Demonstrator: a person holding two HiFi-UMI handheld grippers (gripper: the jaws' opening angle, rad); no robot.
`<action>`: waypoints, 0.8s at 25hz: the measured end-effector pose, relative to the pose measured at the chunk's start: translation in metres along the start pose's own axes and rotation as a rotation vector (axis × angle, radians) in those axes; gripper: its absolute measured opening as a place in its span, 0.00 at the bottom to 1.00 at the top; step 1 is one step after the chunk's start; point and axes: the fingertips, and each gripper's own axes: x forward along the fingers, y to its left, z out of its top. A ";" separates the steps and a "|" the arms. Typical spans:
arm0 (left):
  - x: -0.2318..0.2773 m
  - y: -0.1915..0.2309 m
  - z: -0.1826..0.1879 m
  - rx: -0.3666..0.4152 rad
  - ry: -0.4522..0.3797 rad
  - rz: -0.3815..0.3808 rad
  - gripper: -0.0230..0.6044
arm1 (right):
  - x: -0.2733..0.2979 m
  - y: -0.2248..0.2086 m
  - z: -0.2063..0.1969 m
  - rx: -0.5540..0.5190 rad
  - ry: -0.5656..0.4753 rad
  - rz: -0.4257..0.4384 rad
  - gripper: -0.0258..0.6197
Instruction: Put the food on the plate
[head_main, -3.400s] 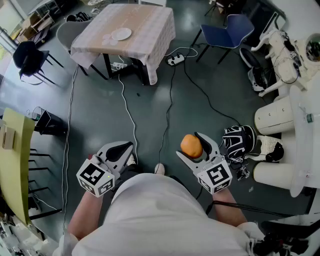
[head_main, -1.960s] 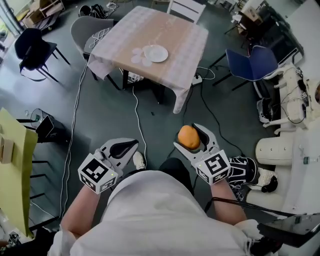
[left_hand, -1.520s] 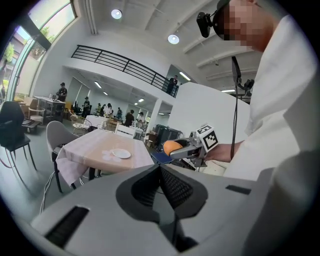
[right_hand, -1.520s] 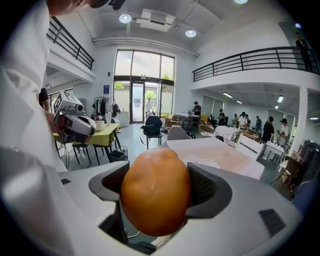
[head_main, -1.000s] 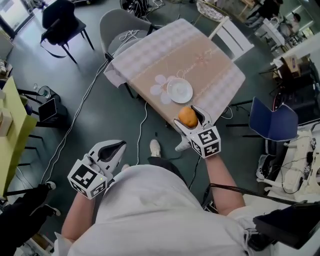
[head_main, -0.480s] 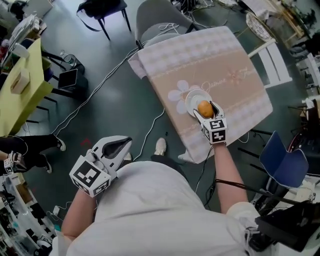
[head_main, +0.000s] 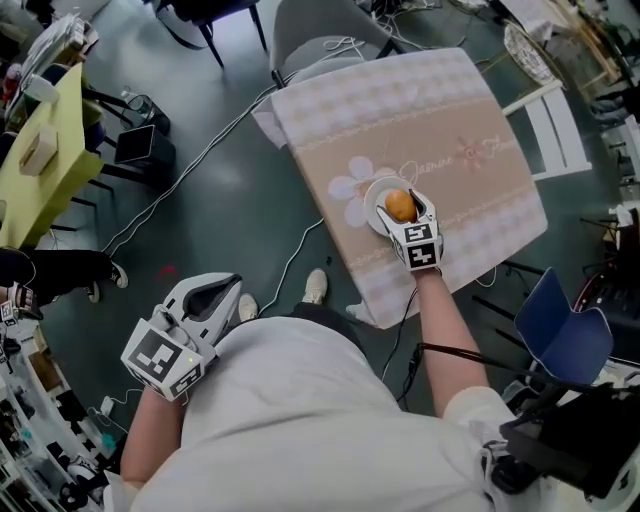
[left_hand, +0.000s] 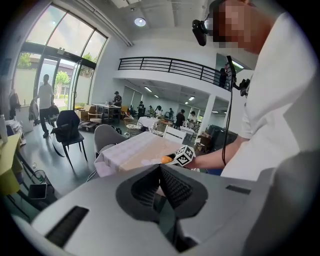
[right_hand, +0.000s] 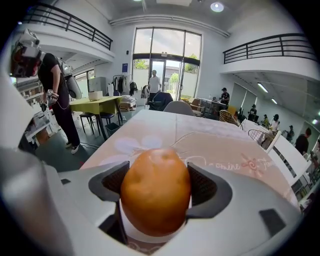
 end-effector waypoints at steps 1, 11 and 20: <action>0.000 0.000 0.000 -0.002 0.003 0.001 0.05 | 0.002 0.001 -0.002 -0.001 0.007 0.005 0.62; 0.001 0.004 -0.003 -0.020 0.021 -0.009 0.05 | 0.013 0.006 -0.012 -0.008 0.028 0.023 0.62; -0.006 0.007 -0.006 -0.034 0.008 -0.026 0.05 | 0.010 0.006 -0.015 -0.008 0.059 0.004 0.62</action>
